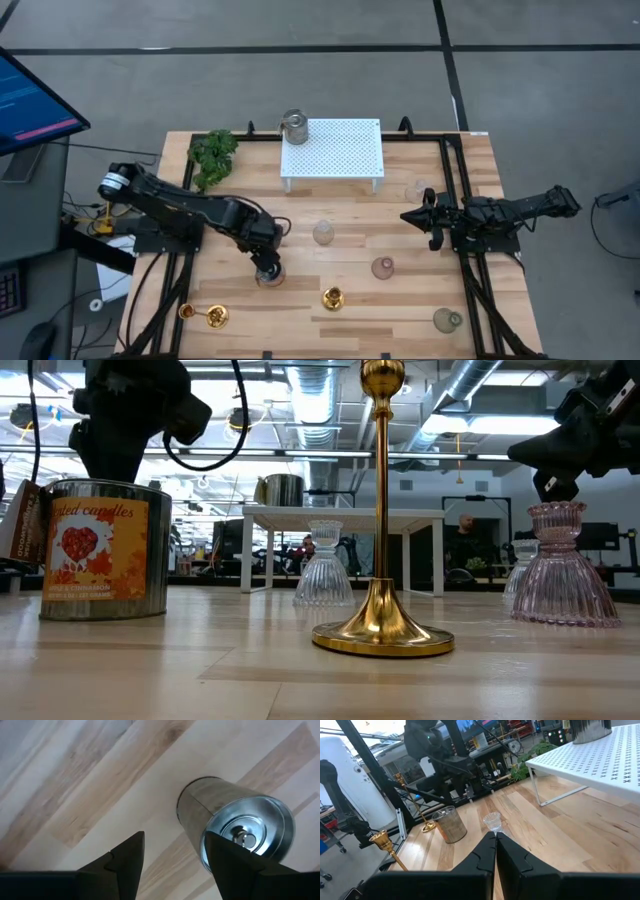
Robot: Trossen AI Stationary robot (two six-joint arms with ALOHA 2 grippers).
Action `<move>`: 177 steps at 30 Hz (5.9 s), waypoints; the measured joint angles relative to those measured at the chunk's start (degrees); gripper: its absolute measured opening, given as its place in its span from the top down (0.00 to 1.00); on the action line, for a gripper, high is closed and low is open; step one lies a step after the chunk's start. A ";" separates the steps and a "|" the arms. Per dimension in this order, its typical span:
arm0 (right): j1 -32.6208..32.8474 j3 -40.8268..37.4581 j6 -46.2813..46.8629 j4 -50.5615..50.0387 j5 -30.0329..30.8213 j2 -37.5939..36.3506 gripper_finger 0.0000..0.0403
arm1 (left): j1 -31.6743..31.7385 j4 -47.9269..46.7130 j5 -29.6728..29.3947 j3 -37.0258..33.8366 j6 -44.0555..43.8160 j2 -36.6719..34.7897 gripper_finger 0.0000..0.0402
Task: Pick & Place candle stick holders
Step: Put the silver scented candle on the shelf, then put the left gold candle holder on the shelf
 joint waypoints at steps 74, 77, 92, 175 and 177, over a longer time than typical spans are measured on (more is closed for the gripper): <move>-0.04 0.00 -0.14 -0.04 0.04 0.00 0.99 | 32.76 -9.52 0.73 26.49 5.45 -0.39 1.00; -0.04 0.00 -0.14 -0.04 0.04 -0.01 0.99 | 34.47 -13.31 0.96 31.65 8.22 2.35 1.00; -0.04 0.00 -0.16 -0.02 0.04 -0.01 0.99 | 45.53 -20.64 0.77 45.07 22.28 13.59 1.00; -0.02 -0.02 -1.63 0.00 0.33 -0.01 0.99 | 48.63 -16.18 0.02 45.64 29.75 11.92 0.88; -0.02 -0.03 -1.60 0.07 0.17 -0.02 0.99 | 48.63 -15.98 0.02 45.64 29.50 9.57 0.88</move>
